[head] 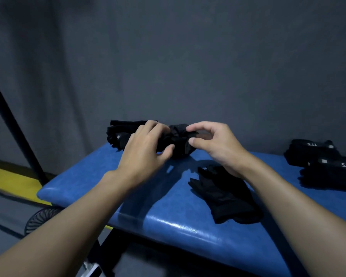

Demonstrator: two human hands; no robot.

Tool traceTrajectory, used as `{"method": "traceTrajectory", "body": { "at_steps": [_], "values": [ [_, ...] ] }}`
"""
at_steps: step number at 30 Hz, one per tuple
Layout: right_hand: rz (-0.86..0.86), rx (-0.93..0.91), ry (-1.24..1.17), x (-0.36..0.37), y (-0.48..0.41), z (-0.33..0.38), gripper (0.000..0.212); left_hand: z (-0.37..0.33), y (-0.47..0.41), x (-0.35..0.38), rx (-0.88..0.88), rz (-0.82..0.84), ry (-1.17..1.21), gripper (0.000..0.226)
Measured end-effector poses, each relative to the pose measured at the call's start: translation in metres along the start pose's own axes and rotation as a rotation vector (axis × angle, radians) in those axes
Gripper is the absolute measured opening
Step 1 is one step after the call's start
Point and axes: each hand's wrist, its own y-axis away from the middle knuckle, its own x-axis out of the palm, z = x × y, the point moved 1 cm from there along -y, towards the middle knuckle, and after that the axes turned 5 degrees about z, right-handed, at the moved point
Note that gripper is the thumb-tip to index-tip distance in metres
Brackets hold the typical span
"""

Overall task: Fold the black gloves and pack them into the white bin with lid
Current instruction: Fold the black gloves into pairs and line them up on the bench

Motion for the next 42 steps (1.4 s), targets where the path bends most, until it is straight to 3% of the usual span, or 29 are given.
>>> {"method": "traceTrajectory", "body": {
  "at_steps": [4,10,15,19,28,31,34,42],
  "values": [
    [-0.069,0.011,-0.007,-0.011,0.009,0.009,0.025,-0.010,-0.002,-0.003,0.026,-0.071,0.097,0.006],
    [-0.167,0.006,-0.045,-0.024,0.017,0.018,0.033,-0.033,-0.010,-0.010,-0.133,-0.154,0.389,0.010],
    [-0.231,0.048,-0.091,-0.033,0.032,0.008,0.017,-0.043,-0.015,-0.012,-0.166,-0.142,0.559,0.006],
    [-0.090,0.087,-0.110,-0.034,0.037,0.000,0.025,-0.046,-0.019,-0.010,-0.149,-0.109,0.613,0.007],
    [-0.253,0.052,-0.143,-0.041,0.029,0.003,0.008,-0.054,-0.026,-0.006,-0.170,-0.082,0.706,0.001],
    [-0.268,0.047,-0.203,-0.041,0.028,0.006,0.009,-0.055,-0.025,-0.005,-0.189,-0.021,0.750,0.013],
    [-0.268,0.039,-0.195,-0.043,0.028,0.007,0.010,-0.055,-0.026,-0.004,-0.208,0.001,0.753,0.006],
    [-0.226,0.055,-0.186,-0.055,0.035,0.007,0.017,-0.054,-0.032,-0.004,-0.321,-0.072,0.844,0.012]
  ]
}}
